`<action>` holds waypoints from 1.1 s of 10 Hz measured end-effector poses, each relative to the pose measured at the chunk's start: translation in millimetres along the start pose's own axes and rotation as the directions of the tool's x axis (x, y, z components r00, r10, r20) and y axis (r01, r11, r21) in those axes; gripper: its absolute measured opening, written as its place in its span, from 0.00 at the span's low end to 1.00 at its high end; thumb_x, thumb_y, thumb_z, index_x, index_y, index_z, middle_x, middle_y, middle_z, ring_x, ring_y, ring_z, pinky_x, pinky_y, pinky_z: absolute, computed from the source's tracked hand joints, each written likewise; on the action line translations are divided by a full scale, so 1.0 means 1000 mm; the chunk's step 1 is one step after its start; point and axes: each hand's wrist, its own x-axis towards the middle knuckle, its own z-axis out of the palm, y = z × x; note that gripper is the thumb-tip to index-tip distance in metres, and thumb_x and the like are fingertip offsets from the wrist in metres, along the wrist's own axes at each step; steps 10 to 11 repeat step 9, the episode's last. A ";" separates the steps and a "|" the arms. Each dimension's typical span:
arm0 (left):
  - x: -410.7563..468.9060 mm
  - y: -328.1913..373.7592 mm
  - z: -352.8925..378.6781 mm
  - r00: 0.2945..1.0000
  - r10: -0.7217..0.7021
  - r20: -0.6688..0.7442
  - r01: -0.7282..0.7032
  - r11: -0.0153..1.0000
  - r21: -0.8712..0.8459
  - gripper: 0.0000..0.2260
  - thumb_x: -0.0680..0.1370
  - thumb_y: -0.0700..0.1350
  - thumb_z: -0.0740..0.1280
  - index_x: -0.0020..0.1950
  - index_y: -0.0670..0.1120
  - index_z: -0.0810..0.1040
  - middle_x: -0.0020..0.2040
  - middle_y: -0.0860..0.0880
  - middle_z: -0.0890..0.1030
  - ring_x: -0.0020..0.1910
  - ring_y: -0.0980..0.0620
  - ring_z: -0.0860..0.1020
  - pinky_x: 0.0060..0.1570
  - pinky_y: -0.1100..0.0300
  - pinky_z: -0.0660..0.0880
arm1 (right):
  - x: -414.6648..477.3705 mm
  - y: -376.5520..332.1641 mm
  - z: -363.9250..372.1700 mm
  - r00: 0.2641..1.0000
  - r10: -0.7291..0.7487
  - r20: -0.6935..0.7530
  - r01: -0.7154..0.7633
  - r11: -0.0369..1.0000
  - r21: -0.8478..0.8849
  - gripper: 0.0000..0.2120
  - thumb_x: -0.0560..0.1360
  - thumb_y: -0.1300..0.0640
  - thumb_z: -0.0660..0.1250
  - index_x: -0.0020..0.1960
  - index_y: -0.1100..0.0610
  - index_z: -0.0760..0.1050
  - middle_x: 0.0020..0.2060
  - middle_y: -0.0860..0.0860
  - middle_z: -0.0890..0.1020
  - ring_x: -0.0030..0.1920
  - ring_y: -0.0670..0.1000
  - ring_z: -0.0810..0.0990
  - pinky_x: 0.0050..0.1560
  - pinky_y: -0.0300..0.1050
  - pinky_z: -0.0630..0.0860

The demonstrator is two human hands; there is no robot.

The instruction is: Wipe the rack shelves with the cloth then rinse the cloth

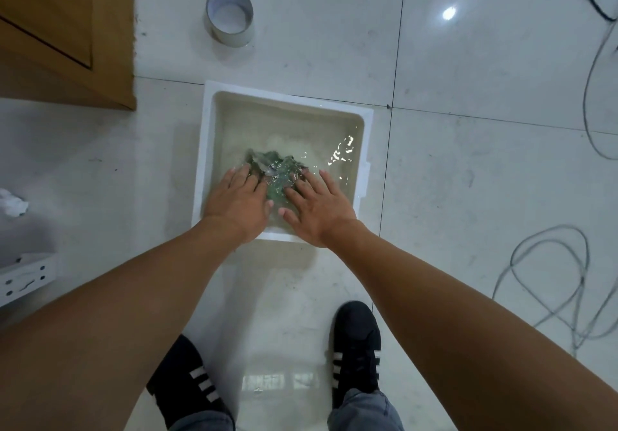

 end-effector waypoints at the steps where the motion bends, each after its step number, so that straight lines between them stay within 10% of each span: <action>1: -0.005 0.000 -0.003 1.000 -0.008 0.024 0.009 0.999 -0.040 0.28 0.86 0.56 0.47 0.84 0.46 0.49 0.84 0.45 0.52 0.84 0.46 0.46 0.82 0.48 0.42 | -0.004 0.002 -0.002 1.000 0.007 0.000 -0.007 1.000 0.005 0.34 0.80 0.36 0.34 0.81 0.51 0.49 0.80 0.49 0.51 0.79 0.52 0.39 0.76 0.57 0.35; 11: -0.131 0.028 -0.152 0.985 -0.146 0.095 0.167 0.945 -0.280 0.24 0.86 0.56 0.48 0.75 0.43 0.67 0.75 0.43 0.69 0.74 0.42 0.66 0.74 0.45 0.62 | -0.120 -0.016 -0.172 0.984 0.104 0.142 -0.150 0.919 0.364 0.32 0.82 0.38 0.45 0.79 0.57 0.56 0.78 0.55 0.60 0.77 0.57 0.59 0.73 0.54 0.56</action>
